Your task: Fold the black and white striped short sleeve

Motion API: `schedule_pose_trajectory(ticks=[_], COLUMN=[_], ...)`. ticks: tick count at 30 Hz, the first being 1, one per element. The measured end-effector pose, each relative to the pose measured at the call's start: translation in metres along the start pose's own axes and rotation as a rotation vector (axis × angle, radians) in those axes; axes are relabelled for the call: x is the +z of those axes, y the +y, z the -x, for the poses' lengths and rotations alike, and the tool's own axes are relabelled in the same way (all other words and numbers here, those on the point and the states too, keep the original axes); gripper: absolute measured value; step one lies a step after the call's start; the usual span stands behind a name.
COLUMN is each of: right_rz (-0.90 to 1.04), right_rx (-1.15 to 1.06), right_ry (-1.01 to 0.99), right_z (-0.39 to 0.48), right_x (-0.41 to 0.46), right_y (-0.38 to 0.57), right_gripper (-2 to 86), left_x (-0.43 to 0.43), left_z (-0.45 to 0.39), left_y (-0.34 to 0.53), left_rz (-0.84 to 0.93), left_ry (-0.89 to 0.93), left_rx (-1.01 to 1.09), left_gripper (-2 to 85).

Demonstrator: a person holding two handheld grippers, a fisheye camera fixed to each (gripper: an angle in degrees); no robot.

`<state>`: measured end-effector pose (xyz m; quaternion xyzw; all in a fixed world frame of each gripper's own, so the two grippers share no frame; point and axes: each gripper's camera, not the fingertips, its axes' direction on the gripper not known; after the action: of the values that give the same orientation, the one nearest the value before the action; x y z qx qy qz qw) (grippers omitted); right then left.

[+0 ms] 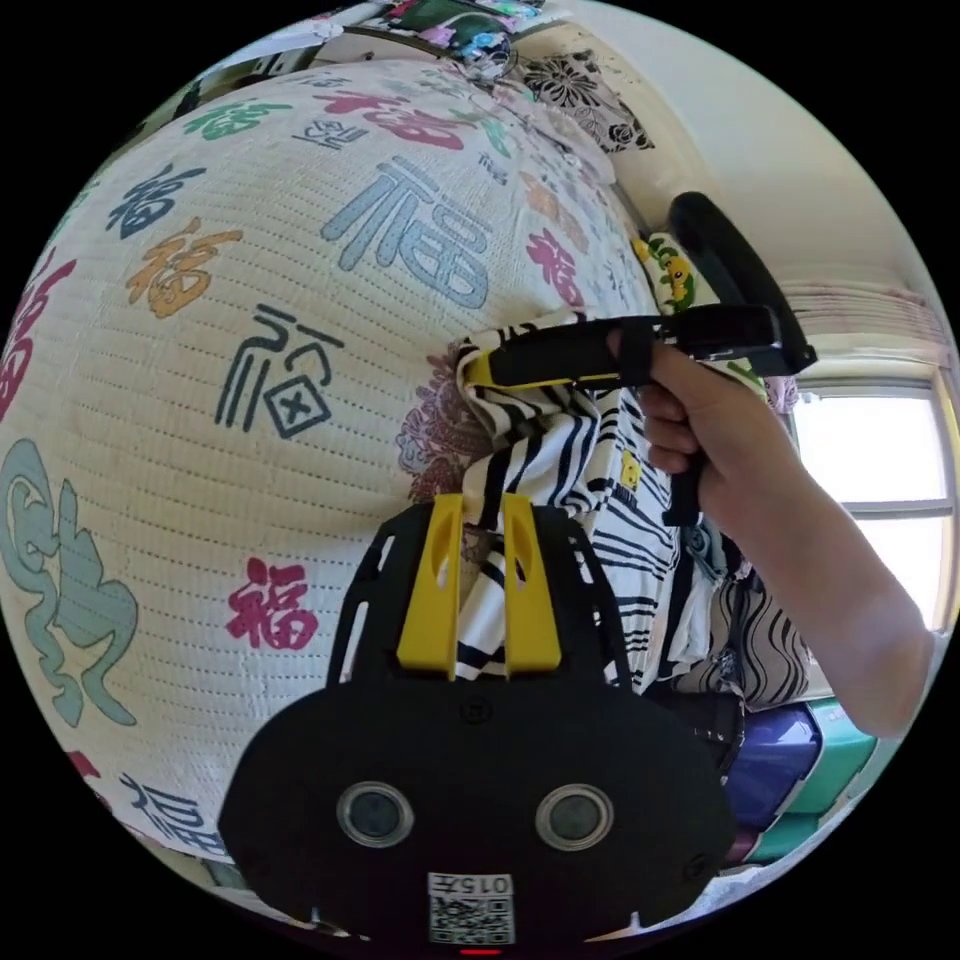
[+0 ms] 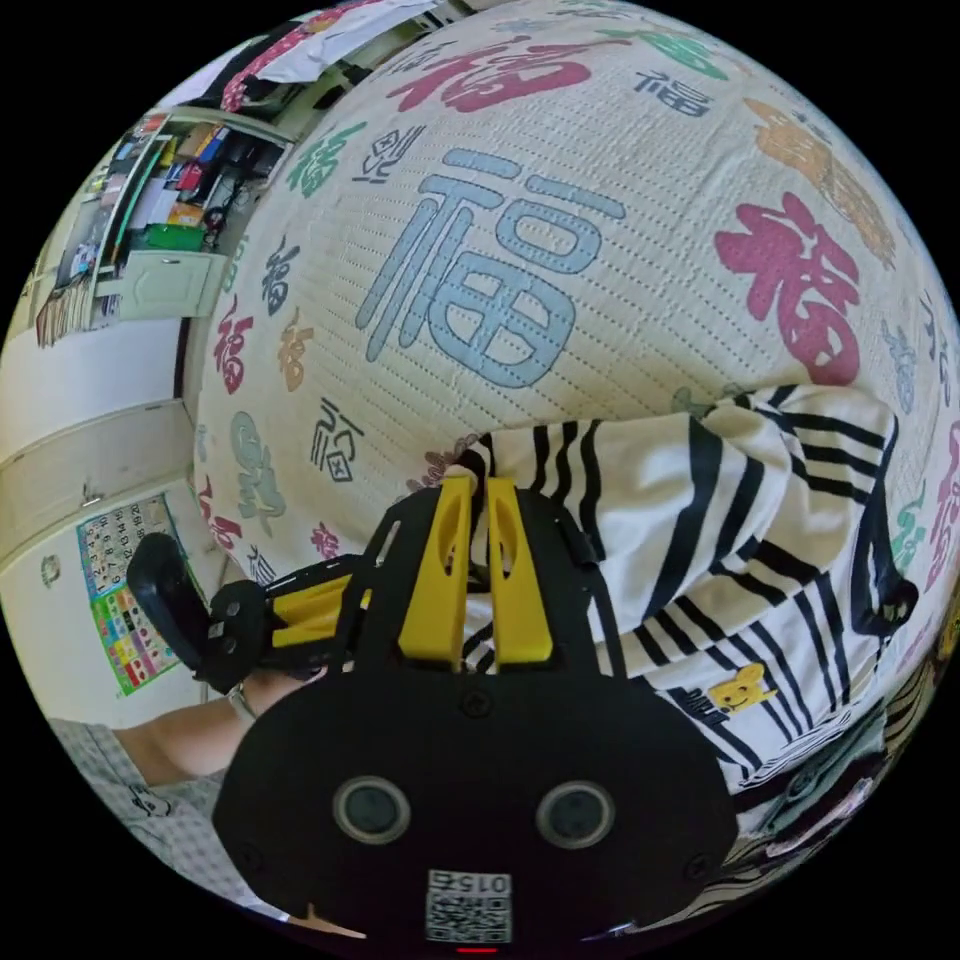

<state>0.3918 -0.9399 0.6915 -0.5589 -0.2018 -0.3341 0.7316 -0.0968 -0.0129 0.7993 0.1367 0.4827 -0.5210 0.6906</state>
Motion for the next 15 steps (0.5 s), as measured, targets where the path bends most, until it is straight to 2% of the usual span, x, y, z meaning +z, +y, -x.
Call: schedule_pose_trajectory(ticks=[2, 9, 13, 15], right_rz=[-0.009, -0.378, -0.394, -0.314], right_rx=[0.025, 0.073, 0.023, -0.007], right_ry=[-0.053, -0.310, -0.324, -0.234], right_z=[-0.002, -0.001, 0.020, 0.035], right_x=[-0.005, -0.077, -0.079, -0.059], right_y=[-0.001, -0.025, -0.068, -0.098], right_gripper=[1.0, 0.2, 0.4, 0.8], left_x=[-0.014, -0.118, -0.155, -0.154], left_z=[-0.003, 0.007, 0.012, 0.013], left_y=[-0.002, -0.011, -0.027, -0.031], left_rz=[0.008, -0.244, -0.302, -0.294], left_ry=[-0.004, -0.009, -0.073, -0.127], left_rx=[0.016, 0.020, 0.054, 0.056], left_gripper=[2.0, 0.1, 0.7, 1.9])
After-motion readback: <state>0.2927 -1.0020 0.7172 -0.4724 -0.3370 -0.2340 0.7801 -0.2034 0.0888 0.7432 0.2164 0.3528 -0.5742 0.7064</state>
